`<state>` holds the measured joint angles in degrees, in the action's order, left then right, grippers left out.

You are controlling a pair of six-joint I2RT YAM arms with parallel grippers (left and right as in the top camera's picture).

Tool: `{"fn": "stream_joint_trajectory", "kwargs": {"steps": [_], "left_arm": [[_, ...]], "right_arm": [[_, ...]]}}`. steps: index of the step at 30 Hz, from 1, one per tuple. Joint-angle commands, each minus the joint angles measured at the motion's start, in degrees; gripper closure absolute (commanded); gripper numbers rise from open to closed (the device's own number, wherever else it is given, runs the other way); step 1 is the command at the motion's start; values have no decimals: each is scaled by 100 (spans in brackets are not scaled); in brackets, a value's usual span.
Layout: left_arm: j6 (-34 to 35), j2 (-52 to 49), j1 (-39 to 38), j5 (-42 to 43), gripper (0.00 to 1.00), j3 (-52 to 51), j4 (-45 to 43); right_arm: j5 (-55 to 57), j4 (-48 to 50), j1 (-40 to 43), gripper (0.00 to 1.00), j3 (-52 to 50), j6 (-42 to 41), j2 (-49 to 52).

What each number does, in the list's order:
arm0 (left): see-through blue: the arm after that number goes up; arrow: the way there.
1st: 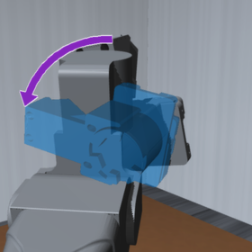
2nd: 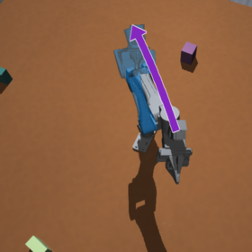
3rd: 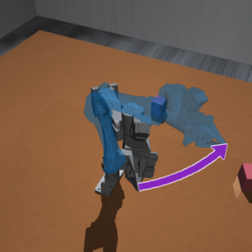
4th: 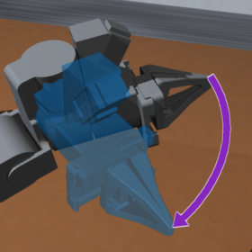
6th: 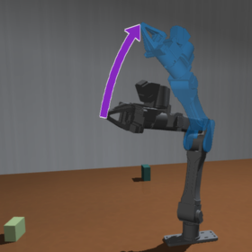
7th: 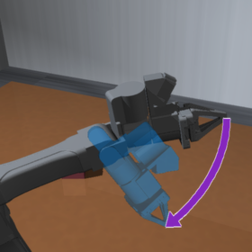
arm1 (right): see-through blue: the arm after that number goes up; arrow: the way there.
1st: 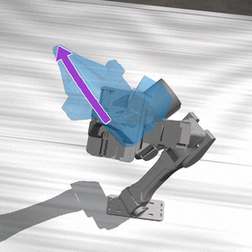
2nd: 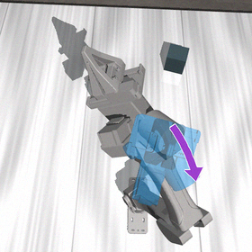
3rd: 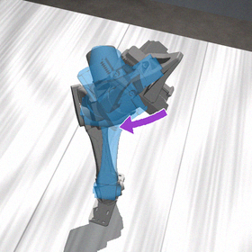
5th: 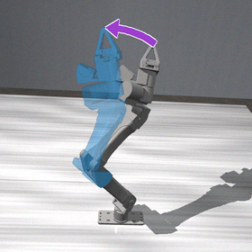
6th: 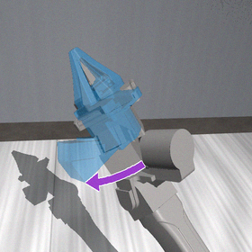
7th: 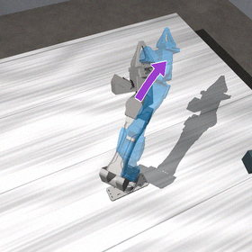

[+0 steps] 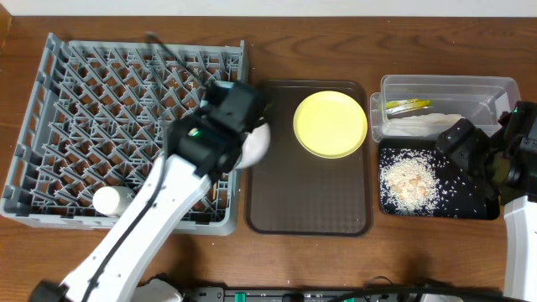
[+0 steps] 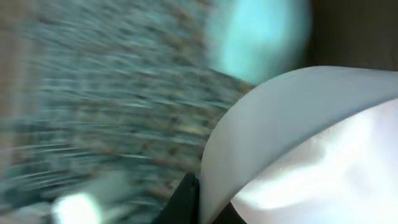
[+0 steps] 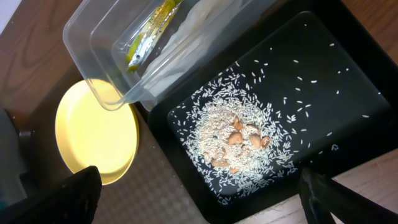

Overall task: Sort waste into correct bins and load items into the dishwasher
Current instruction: 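Carry the white bowl into the dish rack and release it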

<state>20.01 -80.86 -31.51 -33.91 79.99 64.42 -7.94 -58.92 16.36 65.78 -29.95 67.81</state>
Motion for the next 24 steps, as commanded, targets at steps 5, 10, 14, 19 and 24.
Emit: {"fn": "stream_joint_trajectory", "kwargs": {"steps": [5,10,14,19,24], "left_arm": [[623,-262,22,-3265,92,-162,466],[1241,-758,140,-3434,93,-474,815],[1539,-1327,310,-3432,93,-501,929],[1803,-1967,310,-3407,93,-501,931],[2004,-2295,177,-3244,93,-501,925]], "right_arm": [[-2,-7,50,1,15,-22,-31],[-2,-7,50,1,15,-22,-31],[-2,-7,50,1,15,-22,-31],[-2,-7,50,1,15,-22,-31],[-2,-7,50,1,15,-22,-31]]}}
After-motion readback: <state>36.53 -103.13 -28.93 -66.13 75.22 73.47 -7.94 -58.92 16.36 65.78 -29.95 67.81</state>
